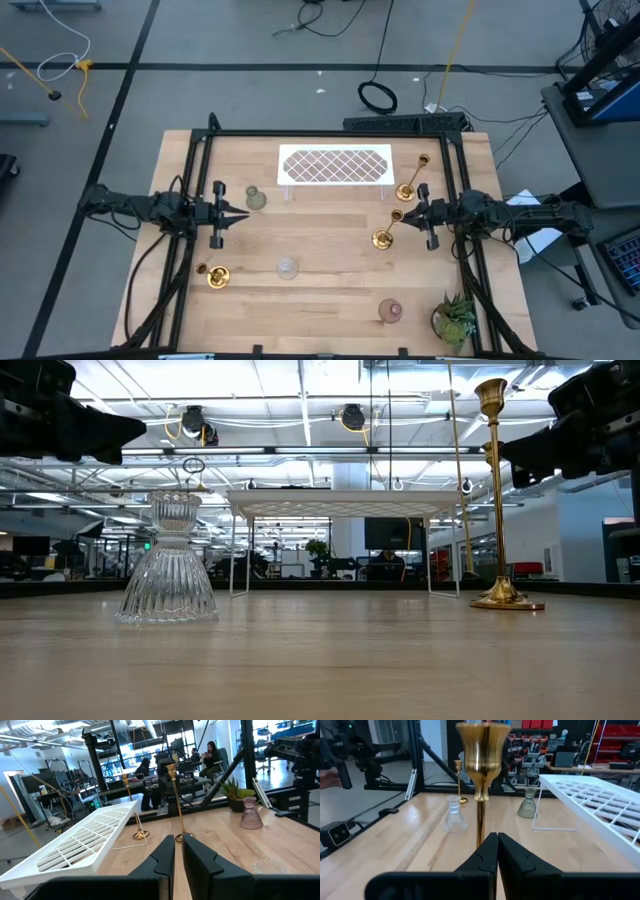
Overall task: Pick & Place candle stick holders
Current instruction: Put the middle right gold candle holder on the shelf
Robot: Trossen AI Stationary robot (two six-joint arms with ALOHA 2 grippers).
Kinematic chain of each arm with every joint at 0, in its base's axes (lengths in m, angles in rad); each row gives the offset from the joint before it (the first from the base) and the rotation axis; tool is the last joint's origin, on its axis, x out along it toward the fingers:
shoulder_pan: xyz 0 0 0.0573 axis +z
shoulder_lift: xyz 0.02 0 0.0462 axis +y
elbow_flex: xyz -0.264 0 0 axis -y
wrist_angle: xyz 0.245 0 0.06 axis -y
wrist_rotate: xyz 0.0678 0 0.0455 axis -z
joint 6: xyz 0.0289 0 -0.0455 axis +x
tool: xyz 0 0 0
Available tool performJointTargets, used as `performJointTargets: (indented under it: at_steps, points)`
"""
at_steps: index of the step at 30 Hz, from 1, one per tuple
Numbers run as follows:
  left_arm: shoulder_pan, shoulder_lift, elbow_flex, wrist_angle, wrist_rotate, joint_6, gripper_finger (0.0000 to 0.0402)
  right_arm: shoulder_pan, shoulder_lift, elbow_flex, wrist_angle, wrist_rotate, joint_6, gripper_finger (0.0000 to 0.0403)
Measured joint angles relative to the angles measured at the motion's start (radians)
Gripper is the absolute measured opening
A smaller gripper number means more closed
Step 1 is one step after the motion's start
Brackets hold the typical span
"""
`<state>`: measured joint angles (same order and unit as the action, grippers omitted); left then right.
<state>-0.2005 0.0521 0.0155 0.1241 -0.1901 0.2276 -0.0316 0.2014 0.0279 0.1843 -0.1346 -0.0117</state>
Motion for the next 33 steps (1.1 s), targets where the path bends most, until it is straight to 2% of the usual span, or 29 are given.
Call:
performJointTargets:
  at_steps: [6,10,13,18,27,33]
  points:
    - [0.0,0.0,0.0,0.0,0.0,0.0,0.0042,0.0,0.0,0.0,-0.002,-0.002,0.013,0.0004]
    - [0.0,0.0,0.0,0.002,0.0,0.0,0.0042,0.0,0.0,0.0,-0.002,-0.051,0.052,0.0005]
    - [0.0,0.0,0.0,0.007,0.003,-0.036,0.0042,0.0,0.005,0.0,-0.001,-0.048,0.093,0.0018]
    - [0.0,0.0,0.0,0.01,0.003,-0.119,0.0042,0.0,0.026,0.0,0.013,-0.047,0.142,0.0069]
    - [0.0,0.0,0.0,0.094,0.0,-0.123,0.0042,0.0,0.067,0.0,0.123,-0.05,0.131,0.0176]
    - [0.0,0.0,0.0,0.16,-0.045,-0.078,0.0043,0.0,0.185,0.0,0.222,-0.05,0.133,0.0219]
